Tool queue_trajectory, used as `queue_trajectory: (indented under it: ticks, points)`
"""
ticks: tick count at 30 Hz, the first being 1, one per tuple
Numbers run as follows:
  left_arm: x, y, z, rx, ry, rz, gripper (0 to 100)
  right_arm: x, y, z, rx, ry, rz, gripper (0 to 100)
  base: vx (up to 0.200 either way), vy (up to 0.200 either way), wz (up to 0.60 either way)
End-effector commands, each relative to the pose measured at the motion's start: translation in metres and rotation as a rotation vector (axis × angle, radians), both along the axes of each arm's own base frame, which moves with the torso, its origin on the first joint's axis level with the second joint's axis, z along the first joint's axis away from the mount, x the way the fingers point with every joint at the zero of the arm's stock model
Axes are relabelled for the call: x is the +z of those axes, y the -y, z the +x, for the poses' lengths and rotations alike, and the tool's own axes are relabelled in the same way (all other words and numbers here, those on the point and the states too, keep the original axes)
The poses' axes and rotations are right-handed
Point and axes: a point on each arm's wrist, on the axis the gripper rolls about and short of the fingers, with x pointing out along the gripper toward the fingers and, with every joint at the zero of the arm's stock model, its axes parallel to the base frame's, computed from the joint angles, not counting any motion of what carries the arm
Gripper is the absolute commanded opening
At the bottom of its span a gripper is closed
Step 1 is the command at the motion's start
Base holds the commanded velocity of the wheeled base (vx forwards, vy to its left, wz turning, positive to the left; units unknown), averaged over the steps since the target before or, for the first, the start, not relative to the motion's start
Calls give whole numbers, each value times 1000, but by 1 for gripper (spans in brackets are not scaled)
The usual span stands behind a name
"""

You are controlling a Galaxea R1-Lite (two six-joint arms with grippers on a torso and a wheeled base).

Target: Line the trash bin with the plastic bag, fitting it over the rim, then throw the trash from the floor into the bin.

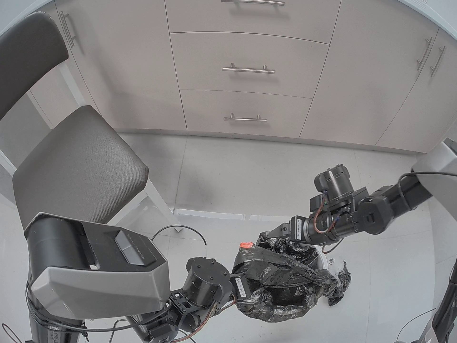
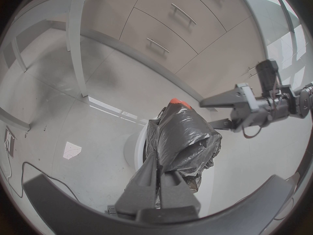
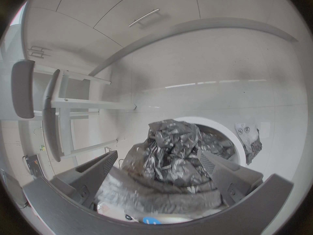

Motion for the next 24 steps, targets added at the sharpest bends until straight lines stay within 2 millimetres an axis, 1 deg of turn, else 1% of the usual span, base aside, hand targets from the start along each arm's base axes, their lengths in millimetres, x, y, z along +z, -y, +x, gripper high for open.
queue_trajectory:
  ticks: [1,2,4,5,7,8,9,11,12,14,24]
  points:
    - [0,0,0,1,4,-5,0,33,22,-42,-5,61,-34,100,0,0,0]
    - [0,0,0,2,4,-5,0,29,26,-48,-15,81,-109,100,0,0,0]
    - [0,0,0,1,3,-4,0,24,30,-55,-24,96,-191,100,0,0,0]
    - [0,0,0,1,3,-4,0,13,35,-67,-25,97,-305,100,0,0,0]
    - [0,0,1,3,4,-5,0,4,31,-82,1,113,-377,100,0,0,0]
    - [0,0,1,3,4,-5,0,4,31,-82,1,113,-377,100,0,0,0]
    - [1,0,1,3,5,-6,0,-4,26,-93,24,140,-391,100,0,0,0]
    - [1,0,0,3,5,-9,0,-10,23,-101,40,171,-411,100,0,0,0]
    - [1,-1,0,5,4,-7,0,-11,23,-101,42,174,-413,100,0,0,0]
    - [1,0,0,3,5,-9,0,-20,21,-110,72,200,-463,100,0,0,0]
    - [2,0,1,5,6,-9,0,-29,22,-128,123,193,-504,100,0,0,0]
